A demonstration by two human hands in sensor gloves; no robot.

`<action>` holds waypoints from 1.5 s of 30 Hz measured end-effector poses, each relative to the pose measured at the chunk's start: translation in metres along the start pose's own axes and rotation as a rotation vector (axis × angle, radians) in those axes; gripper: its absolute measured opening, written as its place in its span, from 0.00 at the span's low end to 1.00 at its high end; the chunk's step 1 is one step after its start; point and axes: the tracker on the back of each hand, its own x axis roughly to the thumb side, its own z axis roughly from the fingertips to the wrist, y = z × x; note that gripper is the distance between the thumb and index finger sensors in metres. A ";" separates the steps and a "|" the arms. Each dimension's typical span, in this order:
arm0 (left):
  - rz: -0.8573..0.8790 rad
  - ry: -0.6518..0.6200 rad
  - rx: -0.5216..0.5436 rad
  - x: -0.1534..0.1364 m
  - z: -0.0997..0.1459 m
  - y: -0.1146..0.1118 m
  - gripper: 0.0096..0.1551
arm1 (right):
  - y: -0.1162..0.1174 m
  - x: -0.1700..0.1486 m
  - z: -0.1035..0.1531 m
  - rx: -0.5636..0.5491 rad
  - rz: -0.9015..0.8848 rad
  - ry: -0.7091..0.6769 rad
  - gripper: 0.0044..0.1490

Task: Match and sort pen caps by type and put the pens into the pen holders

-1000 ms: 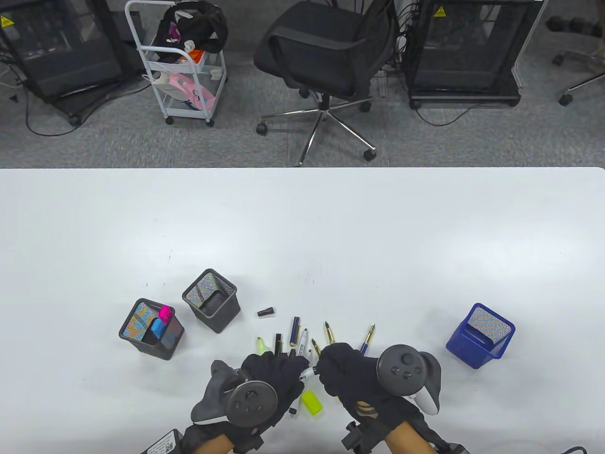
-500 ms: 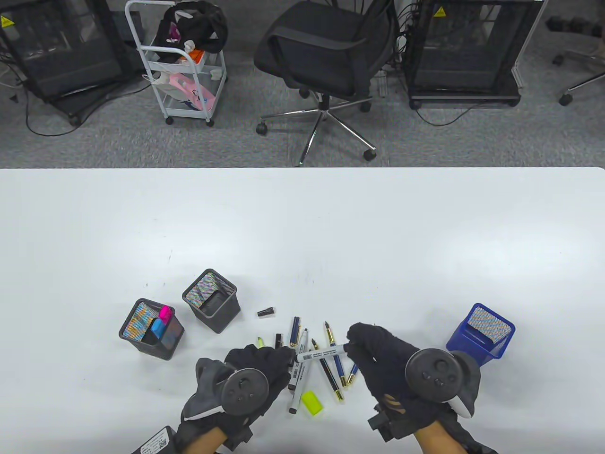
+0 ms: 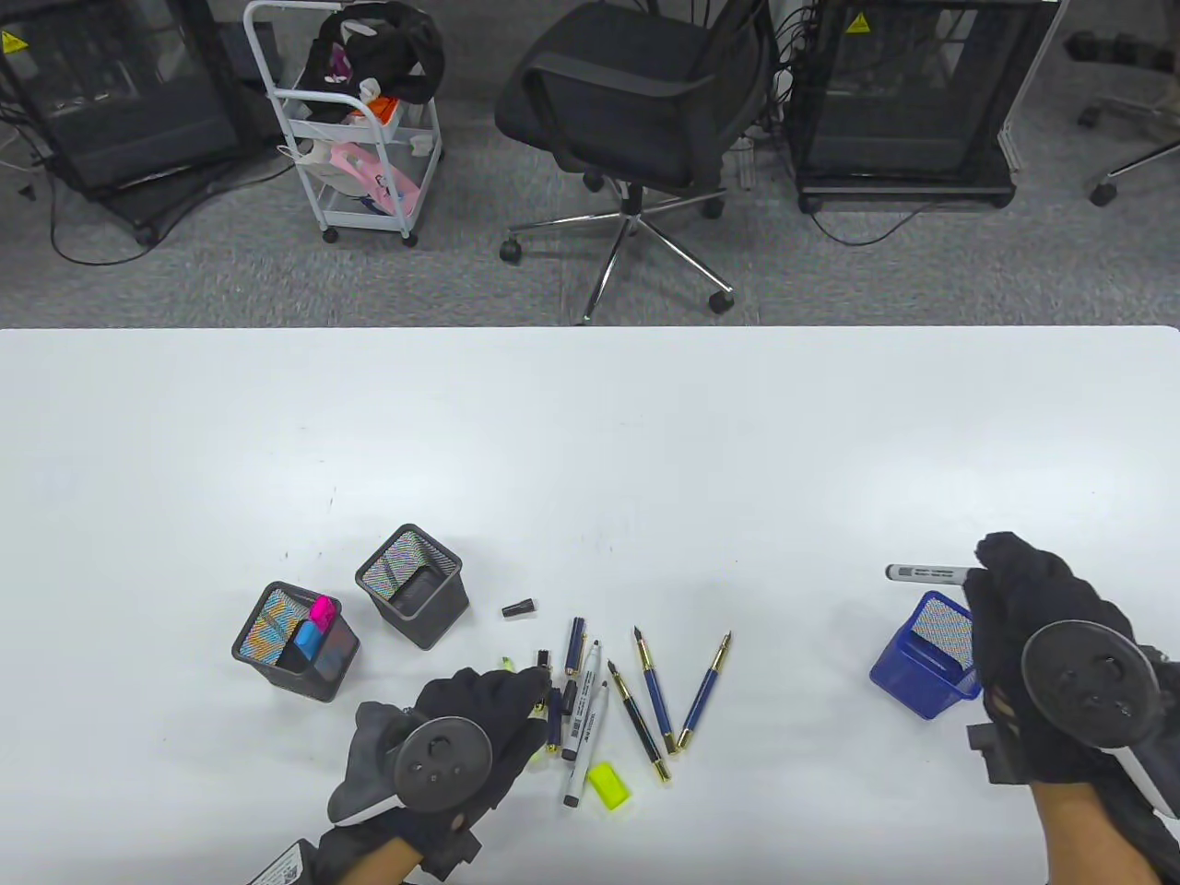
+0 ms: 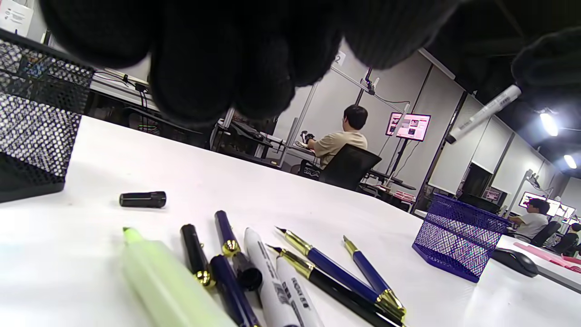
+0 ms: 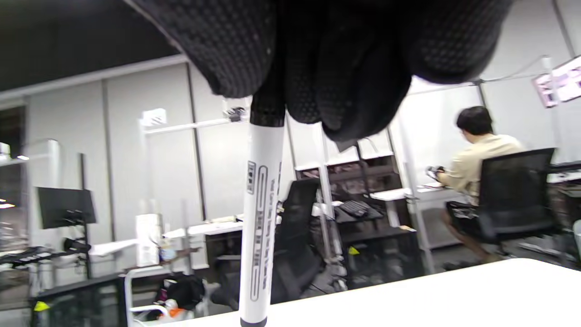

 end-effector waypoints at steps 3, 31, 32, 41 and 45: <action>0.000 -0.001 -0.007 0.000 0.000 0.000 0.32 | 0.005 -0.009 0.002 0.063 0.077 0.042 0.28; -0.007 0.016 -0.052 -0.001 -0.001 -0.002 0.33 | 0.093 -0.031 0.029 0.367 0.295 0.111 0.30; -0.006 0.016 -0.052 -0.001 -0.001 -0.002 0.33 | 0.091 -0.030 0.028 0.363 0.294 0.110 0.31; 0.004 0.037 -0.028 -0.006 0.000 0.002 0.33 | 0.048 0.043 0.022 0.164 0.188 0.030 0.41; 0.008 0.045 -0.028 -0.008 0.001 0.003 0.33 | 0.063 0.088 0.025 0.217 0.181 -0.013 0.44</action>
